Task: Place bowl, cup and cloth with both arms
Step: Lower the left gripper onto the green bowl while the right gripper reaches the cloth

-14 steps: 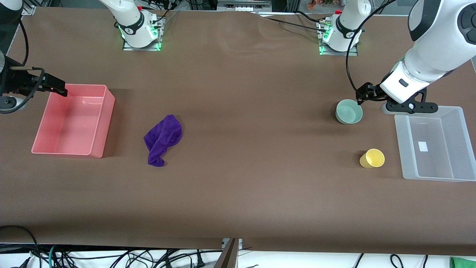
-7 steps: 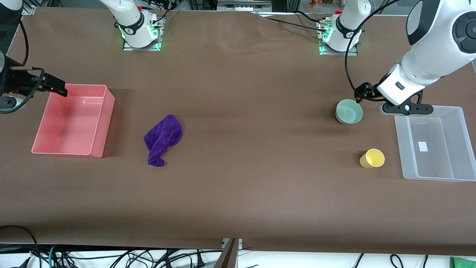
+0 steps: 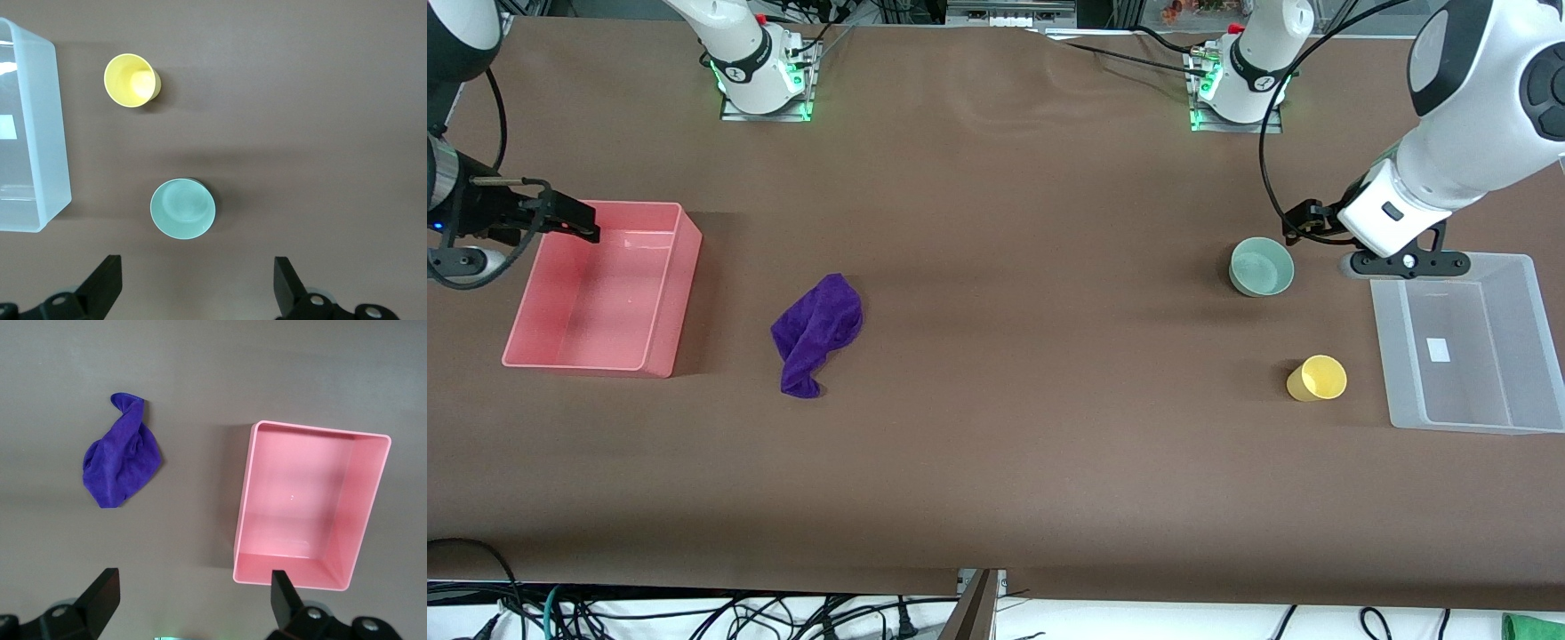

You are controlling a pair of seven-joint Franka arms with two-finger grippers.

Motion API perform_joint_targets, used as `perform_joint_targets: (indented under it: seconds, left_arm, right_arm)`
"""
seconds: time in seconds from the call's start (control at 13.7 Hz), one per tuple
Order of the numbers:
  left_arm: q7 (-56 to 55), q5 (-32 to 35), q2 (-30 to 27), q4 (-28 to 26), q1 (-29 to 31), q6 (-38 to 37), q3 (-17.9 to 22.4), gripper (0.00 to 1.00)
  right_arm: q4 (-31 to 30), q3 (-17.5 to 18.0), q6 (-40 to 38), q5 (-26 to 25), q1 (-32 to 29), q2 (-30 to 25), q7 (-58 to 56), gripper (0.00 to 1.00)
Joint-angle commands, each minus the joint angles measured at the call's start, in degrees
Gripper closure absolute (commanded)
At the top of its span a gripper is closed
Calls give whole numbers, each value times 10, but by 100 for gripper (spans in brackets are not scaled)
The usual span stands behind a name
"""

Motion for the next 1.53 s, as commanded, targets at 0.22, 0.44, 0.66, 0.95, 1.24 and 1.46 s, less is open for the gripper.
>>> perform_joint_targets:
  seconds: [0.22,0.44,0.66,0.95,1.24,1.46]
  left_arm:
    - [76,-10,38,-2,28,-56,1,0]
    - [112,-10,73,-36,63,-46,2,0]
    - [126,8,87,-136,87,86,1,0]
    - [217,41,118,-251,87,255,-1,0]
    - [256,45,166,-267,93,321,-1,14]
    - [268,48,173,-277,92,345,-1,81]
  right_arm:
    - [0,0,8,11,3,1,0,0]
    - [-2,-1,0,9,1,1,-1,0]
    - [-21,-1,6,2,-5,0,-6,0]
    - [-101,24,81,18,-4,3,19,0]
    - [-167,69,237,17,5,77,139,0]
    - [-214,69,365,11,41,133,204,0]
